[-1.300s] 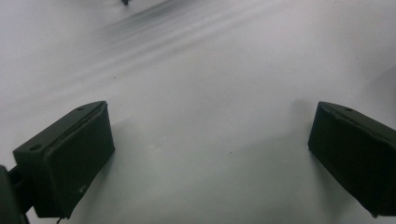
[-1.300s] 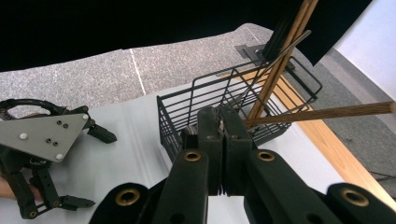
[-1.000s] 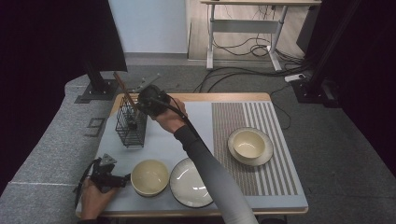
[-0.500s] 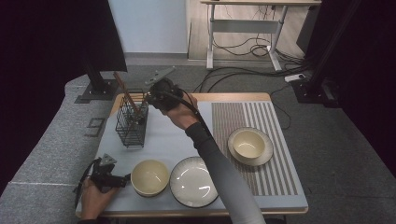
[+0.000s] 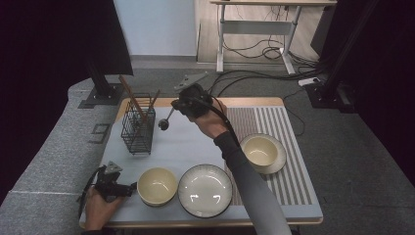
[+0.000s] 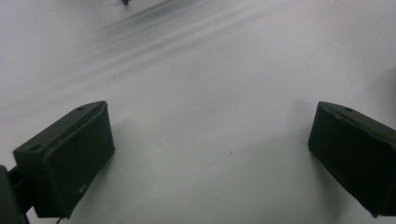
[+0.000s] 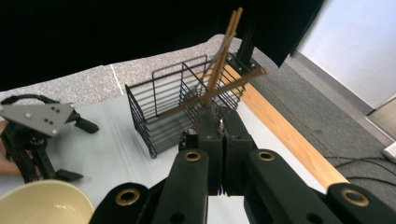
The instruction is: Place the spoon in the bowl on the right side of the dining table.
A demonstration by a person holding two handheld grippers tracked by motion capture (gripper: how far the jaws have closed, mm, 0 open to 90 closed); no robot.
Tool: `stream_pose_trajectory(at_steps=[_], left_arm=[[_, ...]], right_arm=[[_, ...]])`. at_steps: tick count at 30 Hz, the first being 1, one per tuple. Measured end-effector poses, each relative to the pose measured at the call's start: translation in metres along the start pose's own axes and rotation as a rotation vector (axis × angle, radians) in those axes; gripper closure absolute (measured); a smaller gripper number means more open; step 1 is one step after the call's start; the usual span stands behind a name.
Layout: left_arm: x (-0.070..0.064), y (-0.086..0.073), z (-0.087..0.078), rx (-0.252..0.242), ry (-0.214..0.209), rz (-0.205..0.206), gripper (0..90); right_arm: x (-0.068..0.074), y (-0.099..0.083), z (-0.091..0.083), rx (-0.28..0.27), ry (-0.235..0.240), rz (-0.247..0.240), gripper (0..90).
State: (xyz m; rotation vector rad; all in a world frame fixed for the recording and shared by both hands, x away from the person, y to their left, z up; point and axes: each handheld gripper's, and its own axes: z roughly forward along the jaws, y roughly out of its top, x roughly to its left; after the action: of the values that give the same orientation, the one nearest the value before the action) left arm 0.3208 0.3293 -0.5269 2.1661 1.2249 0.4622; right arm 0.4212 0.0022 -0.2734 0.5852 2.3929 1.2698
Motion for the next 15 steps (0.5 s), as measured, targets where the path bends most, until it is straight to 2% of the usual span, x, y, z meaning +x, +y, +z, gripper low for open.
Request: stream_pose_trajectory(at_steps=[5, 15], left_arm=[[0.000, 0.000, 0.000, 0.000, 0.000, -0.001, 0.0], [0.000, 0.000, 0.000, -0.002, 0.000, -0.002, 0.0]], right_arm=[[-0.006, -0.014, -0.010, -0.001, -0.003, 0.012, 88.9], [-0.019, -0.045, -0.034, 0.001, -0.046, 0.034, 88.9]])
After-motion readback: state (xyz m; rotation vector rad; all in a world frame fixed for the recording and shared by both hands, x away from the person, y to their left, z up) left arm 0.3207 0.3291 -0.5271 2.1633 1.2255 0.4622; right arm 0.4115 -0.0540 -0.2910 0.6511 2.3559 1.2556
